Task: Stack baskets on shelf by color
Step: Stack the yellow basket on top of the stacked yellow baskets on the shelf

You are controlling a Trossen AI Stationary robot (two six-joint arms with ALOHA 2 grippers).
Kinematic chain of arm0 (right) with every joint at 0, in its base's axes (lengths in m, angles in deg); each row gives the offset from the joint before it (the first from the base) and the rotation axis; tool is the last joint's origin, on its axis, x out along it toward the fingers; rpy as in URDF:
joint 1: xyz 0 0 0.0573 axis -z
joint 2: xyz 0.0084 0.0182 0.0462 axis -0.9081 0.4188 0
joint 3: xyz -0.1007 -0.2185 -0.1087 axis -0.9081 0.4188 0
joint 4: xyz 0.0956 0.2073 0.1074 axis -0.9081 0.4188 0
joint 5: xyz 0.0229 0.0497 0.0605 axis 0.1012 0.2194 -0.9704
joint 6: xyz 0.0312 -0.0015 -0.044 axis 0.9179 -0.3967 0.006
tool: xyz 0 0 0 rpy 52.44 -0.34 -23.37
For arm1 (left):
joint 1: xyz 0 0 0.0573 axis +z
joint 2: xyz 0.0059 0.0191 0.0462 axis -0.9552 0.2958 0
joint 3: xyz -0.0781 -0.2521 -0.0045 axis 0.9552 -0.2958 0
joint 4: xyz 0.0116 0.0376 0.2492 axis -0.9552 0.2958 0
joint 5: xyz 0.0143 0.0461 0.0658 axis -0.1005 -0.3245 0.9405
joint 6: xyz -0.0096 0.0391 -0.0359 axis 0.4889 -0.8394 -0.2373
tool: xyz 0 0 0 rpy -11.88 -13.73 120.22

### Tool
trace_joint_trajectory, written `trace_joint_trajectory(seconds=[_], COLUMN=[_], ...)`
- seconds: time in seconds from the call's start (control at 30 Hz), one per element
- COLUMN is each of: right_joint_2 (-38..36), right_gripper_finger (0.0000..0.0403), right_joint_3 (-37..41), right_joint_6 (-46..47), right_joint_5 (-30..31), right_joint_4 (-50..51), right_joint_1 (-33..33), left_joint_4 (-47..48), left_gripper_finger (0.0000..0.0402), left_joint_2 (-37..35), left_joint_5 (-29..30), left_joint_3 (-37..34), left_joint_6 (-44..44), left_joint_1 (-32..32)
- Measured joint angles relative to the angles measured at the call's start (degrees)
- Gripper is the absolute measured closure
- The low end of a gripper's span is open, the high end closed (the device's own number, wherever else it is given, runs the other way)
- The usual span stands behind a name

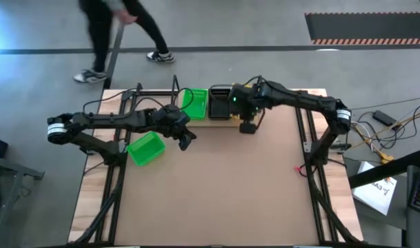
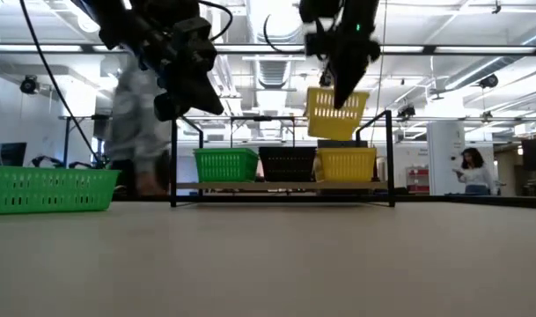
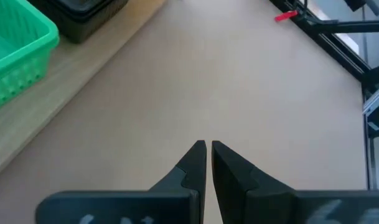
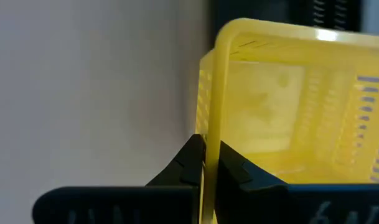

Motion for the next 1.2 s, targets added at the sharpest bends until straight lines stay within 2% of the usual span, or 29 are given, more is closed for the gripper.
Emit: trace_joint_trajectory(seconds=[0.27, 0.57, 0.77, 0.9, 1.2], right_joint_2=[0.13, 1.26, 1.83, 1.77, 0.85], right_gripper_finger=[0.0394, 0.0394, 0.039, 0.0366, 0.0278], right_joint_3=[5.83, 10.18, 11.53, 11.44, 9.41], right_joint_6=[-5.05, -6.04, -6.95, -7.54, -9.12], right_joint_5=[-0.46, -0.3, 4.21, 4.24, 2.32], right_joint_4=[-2.56, -7.13, -7.48, -7.73, -8.03], right_joint_1=[6.46, 7.12, 7.12, 7.12, 7.12], left_joint_4=[-1.44, -2.82, -4.11, -4.09, -4.07], left_gripper_finger=[0.0393, 0.0393, 0.0393, 0.0393, 0.0393], left_joint_2=[0.29, 0.35, 0.37, 0.39, 0.39], left_joint_5=[1.51, 3.18, 3.19, 3.18, 3.18], left_joint_3=[0.02, 0.02, 0.04, 0.04, 0.04], left_joint_6=[3.01, 3.19, 4.6, 4.66, 4.71], left_joint_1=[-1.6, -1.86, -1.99, -2.26, -2.54])
